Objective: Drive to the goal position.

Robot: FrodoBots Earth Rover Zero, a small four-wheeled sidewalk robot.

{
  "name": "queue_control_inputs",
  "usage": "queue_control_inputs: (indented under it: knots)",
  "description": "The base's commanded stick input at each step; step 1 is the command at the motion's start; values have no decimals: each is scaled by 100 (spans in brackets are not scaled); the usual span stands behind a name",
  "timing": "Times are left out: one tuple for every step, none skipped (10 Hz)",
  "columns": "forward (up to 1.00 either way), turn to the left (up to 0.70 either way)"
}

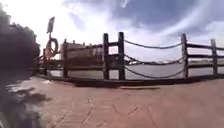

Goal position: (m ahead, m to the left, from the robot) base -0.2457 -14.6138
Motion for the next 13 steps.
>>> queue_control_inputs:
  knots:
    - [0,-70]
    - [0,-70]
    - [0,-70]
    - [0,-70]
    - [0,-70]
    - [0,-70]
    - [0,-70]
    - [0,-70]
    - [0,-70]
    - [0,-70]
    - [0,-70]
    - [0,-70]
    - [0,-70]
